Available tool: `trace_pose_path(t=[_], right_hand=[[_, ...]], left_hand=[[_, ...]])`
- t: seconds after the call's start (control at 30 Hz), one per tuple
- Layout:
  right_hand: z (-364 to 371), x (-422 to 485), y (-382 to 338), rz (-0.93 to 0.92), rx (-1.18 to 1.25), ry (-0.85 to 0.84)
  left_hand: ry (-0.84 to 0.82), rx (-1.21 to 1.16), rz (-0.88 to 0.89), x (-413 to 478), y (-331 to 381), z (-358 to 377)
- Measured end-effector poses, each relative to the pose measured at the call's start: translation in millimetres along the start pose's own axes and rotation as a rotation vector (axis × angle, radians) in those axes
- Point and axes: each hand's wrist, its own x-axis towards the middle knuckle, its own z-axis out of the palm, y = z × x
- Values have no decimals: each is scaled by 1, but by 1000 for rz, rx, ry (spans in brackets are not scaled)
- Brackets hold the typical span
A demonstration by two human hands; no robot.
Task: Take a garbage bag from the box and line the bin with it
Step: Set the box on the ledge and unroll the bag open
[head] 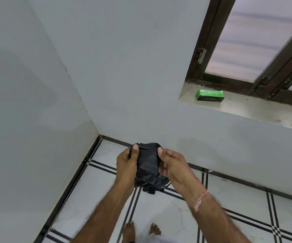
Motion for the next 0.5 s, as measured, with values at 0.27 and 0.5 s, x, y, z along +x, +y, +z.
trace_pose_path(t=[0.27, 0.5], right_hand=[[-6, 0, -2, 5, -49, -32], [-7, -1, 2, -42, -76, -49]], left_hand=[[-110, -167, -120, -4, -1, 3], [12, -157, -65, -3, -7, 5]])
